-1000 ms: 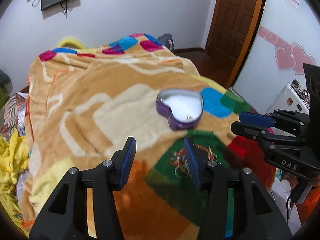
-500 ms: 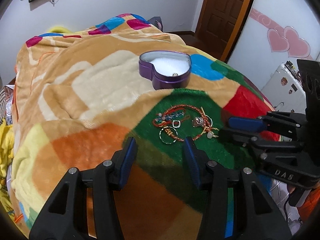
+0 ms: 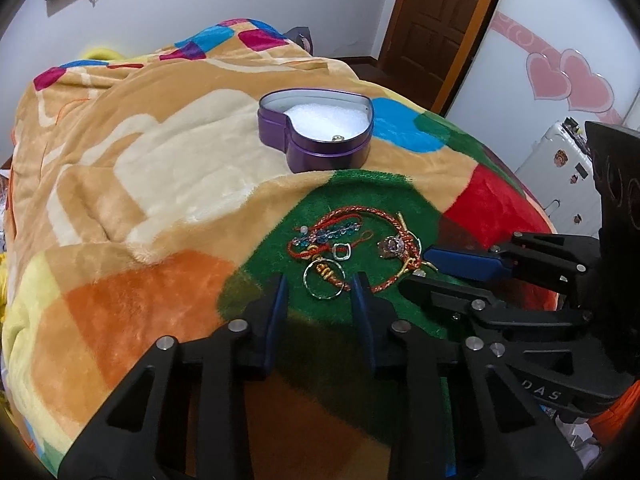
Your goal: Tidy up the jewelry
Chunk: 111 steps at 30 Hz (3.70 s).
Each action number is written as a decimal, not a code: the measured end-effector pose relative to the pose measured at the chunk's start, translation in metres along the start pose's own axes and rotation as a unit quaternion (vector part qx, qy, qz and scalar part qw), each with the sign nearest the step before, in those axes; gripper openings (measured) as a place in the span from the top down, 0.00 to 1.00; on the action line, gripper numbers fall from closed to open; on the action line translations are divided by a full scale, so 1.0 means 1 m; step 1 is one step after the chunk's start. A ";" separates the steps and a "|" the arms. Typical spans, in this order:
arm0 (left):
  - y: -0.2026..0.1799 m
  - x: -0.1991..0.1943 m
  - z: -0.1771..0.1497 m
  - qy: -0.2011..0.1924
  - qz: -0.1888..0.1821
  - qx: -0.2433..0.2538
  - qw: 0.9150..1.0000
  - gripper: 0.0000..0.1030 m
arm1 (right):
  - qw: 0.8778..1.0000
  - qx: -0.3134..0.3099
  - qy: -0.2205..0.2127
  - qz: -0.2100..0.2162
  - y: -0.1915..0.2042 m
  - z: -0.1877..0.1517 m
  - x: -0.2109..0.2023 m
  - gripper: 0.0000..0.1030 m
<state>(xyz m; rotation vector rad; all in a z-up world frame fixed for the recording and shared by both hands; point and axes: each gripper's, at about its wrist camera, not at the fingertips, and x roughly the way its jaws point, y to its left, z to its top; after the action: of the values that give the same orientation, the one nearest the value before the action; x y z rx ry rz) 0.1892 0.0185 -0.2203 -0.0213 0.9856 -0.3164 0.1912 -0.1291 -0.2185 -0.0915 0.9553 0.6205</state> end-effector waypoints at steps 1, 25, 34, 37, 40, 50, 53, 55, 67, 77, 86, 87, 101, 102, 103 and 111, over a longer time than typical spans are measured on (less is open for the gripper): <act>0.000 0.001 0.000 0.001 -0.002 0.000 1.000 0.76 | 1.000 -0.003 -0.002 -0.002 0.001 -0.001 -0.001 0.77; 0.005 -0.046 0.036 -0.075 0.004 -0.008 0.997 0.80 | 0.996 0.001 -0.082 -0.034 -0.011 0.038 -0.044 0.77; 0.004 -0.060 0.066 -0.113 0.011 0.006 0.994 0.80 | 0.992 -0.008 -0.122 -0.040 -0.014 0.062 -0.055 0.77; 0.004 -0.062 0.075 -0.122 0.013 0.008 0.992 0.80 | 0.990 -0.010 -0.135 -0.039 -0.016 0.071 -0.058 0.77; 0.005 -0.062 0.083 -0.129 0.013 0.007 0.992 0.80 | 0.989 -0.014 -0.145 -0.040 -0.017 0.079 -0.058 0.77; 0.015 -0.046 0.109 -0.133 0.014 -0.004 0.991 0.80 | 0.986 -0.019 -0.162 -0.034 -0.024 0.102 -0.048 0.77; 0.020 -0.037 0.113 -0.127 0.011 -0.010 0.992 0.80 | 0.987 -0.017 -0.156 -0.032 -0.028 0.105 -0.040 0.77; 0.022 -0.031 0.116 -0.121 0.007 -0.012 0.993 0.80 | 0.989 -0.014 -0.148 -0.028 -0.032 0.106 -0.032 0.77; 0.024 0.017 0.123 -0.069 -0.006 -0.002 0.998 0.80 | 0.997 -0.003 -0.080 -0.007 -0.050 0.106 0.012 0.77; 0.026 0.033 0.125 -0.048 -0.009 -0.002 0.999 0.80 | 0.999 -0.005 -0.054 -0.001 -0.053 0.106 0.023 0.77; 0.029 0.014 0.127 -0.065 -0.003 -0.007 0.998 0.80 | 0.999 -0.022 -0.039 -0.009 -0.047 0.110 0.025 0.77; 0.030 0.011 0.127 -0.068 -0.001 -0.007 0.998 0.80 | 0.999 -0.023 -0.039 -0.009 -0.046 0.110 0.024 0.77; 0.030 -0.038 0.118 -0.099 0.024 -0.006 0.995 0.74 | 0.997 -0.036 -0.066 -0.034 -0.029 0.113 -0.013 0.67; 0.030 -0.043 0.116 -0.101 0.026 -0.006 0.995 0.72 | 0.996 -0.037 -0.068 -0.036 -0.028 0.112 -0.017 0.67; 0.030 -0.046 0.114 -0.103 0.027 -0.006 0.994 0.72 | 0.996 -0.037 -0.070 -0.038 -0.027 0.112 -0.021 0.67; 0.030 -0.065 0.094 -0.104 0.034 -0.011 0.994 0.67 | 0.995 -0.032 -0.084 -0.047 -0.020 0.101 -0.044 0.66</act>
<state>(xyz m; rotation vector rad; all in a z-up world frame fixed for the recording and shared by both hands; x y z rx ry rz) 0.2410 0.0533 -0.1198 -0.0410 0.7805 -0.2359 0.2577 -0.1312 -0.1287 -0.1380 0.7650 0.5633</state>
